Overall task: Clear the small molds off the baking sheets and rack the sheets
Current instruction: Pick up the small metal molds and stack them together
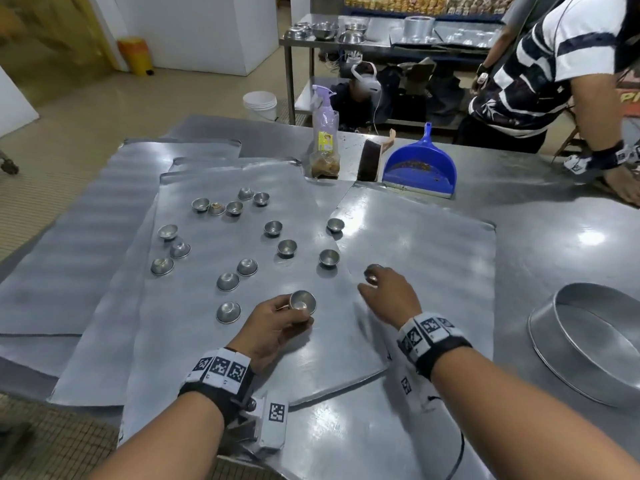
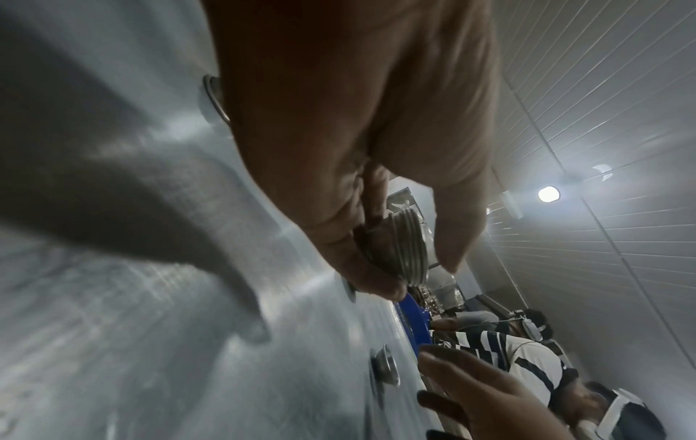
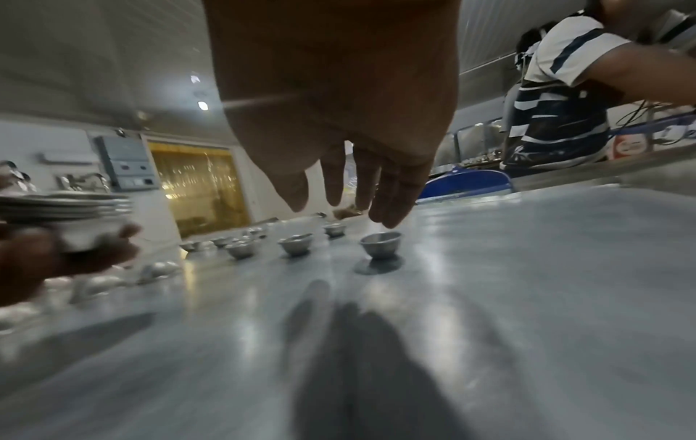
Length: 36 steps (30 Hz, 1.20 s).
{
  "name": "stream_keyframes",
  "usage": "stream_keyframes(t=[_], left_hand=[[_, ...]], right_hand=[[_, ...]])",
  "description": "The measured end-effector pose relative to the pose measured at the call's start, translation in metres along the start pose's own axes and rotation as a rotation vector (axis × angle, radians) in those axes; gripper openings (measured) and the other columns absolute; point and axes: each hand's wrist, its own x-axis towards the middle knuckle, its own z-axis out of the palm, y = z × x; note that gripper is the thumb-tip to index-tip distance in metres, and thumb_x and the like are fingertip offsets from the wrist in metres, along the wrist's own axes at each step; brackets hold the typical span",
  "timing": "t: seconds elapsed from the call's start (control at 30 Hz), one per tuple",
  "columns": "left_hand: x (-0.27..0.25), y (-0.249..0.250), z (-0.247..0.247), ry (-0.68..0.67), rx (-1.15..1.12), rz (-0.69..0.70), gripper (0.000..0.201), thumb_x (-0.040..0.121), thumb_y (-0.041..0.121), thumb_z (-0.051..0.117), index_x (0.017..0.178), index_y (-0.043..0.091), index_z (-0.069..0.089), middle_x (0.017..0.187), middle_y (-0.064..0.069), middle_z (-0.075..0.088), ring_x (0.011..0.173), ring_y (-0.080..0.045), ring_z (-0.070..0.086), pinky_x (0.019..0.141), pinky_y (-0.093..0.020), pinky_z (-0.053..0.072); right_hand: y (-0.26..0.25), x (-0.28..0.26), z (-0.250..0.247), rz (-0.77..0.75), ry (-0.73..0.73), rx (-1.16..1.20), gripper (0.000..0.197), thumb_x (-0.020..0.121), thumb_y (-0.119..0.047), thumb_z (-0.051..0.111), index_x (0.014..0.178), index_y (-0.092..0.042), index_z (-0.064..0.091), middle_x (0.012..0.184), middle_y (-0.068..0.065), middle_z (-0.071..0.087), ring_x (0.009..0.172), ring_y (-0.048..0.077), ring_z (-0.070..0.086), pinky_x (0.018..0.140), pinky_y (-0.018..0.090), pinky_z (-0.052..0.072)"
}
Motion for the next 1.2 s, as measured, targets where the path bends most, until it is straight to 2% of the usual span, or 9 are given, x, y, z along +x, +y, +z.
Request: stream_keyframes(t=[0.23, 0.37, 0.47, 0.57, 0.77, 0.93, 1.0, 1.13, 1.2], left_hand=[[0.019, -0.005, 0.009, 0.049, 0.049, -0.026, 0.036, 0.082, -0.009, 0.07, 0.117, -0.001, 0.066, 0.104, -0.02, 0.071, 0.095, -0.032, 0.068, 0.08, -0.037, 0.06], [0.021, -0.01, 0.008, 0.048, 0.047, -0.04, 0.04, 0.084, -0.011, 0.066, 0.122, 0.0, 0.064, 0.106, -0.02, 0.07, 0.097, -0.033, 0.068, 0.089, -0.045, 0.058], [0.021, -0.015, 0.004, 0.044, 0.045, -0.044, 0.042, 0.086, -0.013, 0.062, 0.125, 0.0, 0.062, 0.107, -0.022, 0.069, 0.097, -0.033, 0.069, 0.094, -0.049, 0.055], [0.016, -0.016, 0.001, 0.046, 0.052, -0.041, 0.039, 0.087, -0.013, 0.061, 0.124, -0.003, 0.061, 0.107, -0.024, 0.068, 0.094, -0.031, 0.07, 0.096, -0.052, 0.054], [-0.006, -0.002, -0.008, 0.091, -0.077, -0.038, 0.03, 0.08, 0.002, 0.061, 0.109, -0.004, 0.066, 0.101, -0.025, 0.068, 0.09, -0.033, 0.071, 0.091, -0.049, 0.057], [-0.031, 0.01, -0.026, 0.123, -0.275, 0.014, 0.028, 0.093, 0.009, 0.045, 0.106, -0.01, 0.06, 0.103, -0.027, 0.07, 0.087, -0.033, 0.073, 0.085, -0.043, 0.061], [-0.041, 0.016, -0.035, 0.126, -0.28, 0.021, 0.03, 0.091, 0.015, 0.046, 0.105, -0.006, 0.062, 0.1, -0.023, 0.069, 0.08, -0.029, 0.071, 0.081, -0.042, 0.061], [-0.063, 0.022, -0.057, 0.172, -0.309, 0.033, 0.018, 0.092, 0.022, 0.047, 0.085, 0.011, 0.06, 0.082, -0.012, 0.07, 0.062, -0.021, 0.064, 0.074, -0.038, 0.056], [-0.075, 0.024, -0.073, 0.199, -0.331, 0.052, 0.029, 0.092, 0.023, 0.046, 0.072, 0.013, 0.063, 0.082, -0.011, 0.07, 0.06, -0.021, 0.063, 0.072, -0.037, 0.055]], right_hand=[[0.035, 0.057, 0.005, 0.016, -0.17, -0.142, 0.05, 0.093, -0.034, 0.059, 0.14, -0.019, 0.047, 0.14, 0.011, 0.051, 0.124, 0.034, 0.052, 0.1, 0.043, 0.047], [0.043, 0.066, 0.015, 0.0, -0.132, -0.186, 0.034, 0.091, -0.033, 0.058, 0.124, -0.023, 0.058, 0.124, 0.01, 0.062, 0.11, 0.035, 0.059, 0.085, 0.041, 0.052], [0.045, 0.065, 0.017, 0.021, -0.131, -0.197, 0.018, 0.09, -0.033, 0.058, 0.103, -0.02, 0.057, 0.109, 0.01, 0.061, 0.1, 0.034, 0.06, 0.072, 0.034, 0.044], [0.039, 0.057, 0.008, 0.059, -0.128, -0.11, 0.027, 0.088, -0.036, 0.063, 0.105, -0.016, 0.058, 0.107, 0.008, 0.062, 0.1, 0.031, 0.061, 0.072, 0.032, 0.041], [-0.034, 0.005, -0.018, -0.188, -0.124, 0.156, 0.053, 0.083, -0.046, 0.075, 0.126, -0.019, 0.059, 0.11, 0.0, 0.067, 0.098, 0.019, 0.062, 0.081, 0.034, 0.05], [-0.096, -0.039, 0.008, -0.4, -0.232, 0.15, 0.058, 0.079, -0.052, 0.075, 0.128, -0.027, 0.057, 0.118, -0.006, 0.068, 0.107, 0.011, 0.062, 0.088, 0.034, 0.052], [-0.114, -0.051, 0.025, -0.422, -0.257, 0.127, 0.059, 0.077, -0.055, 0.074, 0.127, -0.031, 0.056, 0.117, -0.006, 0.069, 0.108, 0.014, 0.063, 0.088, 0.038, 0.053], [-0.145, -0.069, 0.054, -0.46, -0.235, 0.114, 0.055, 0.075, -0.056, 0.073, 0.123, -0.036, 0.054, 0.112, -0.005, 0.071, 0.103, 0.021, 0.065, 0.084, 0.04, 0.053], [-0.16, -0.075, 0.065, -0.489, -0.263, 0.103, 0.058, 0.074, -0.059, 0.073, 0.125, -0.037, 0.054, 0.116, -0.008, 0.07, 0.105, 0.018, 0.065, 0.086, 0.039, 0.053]])
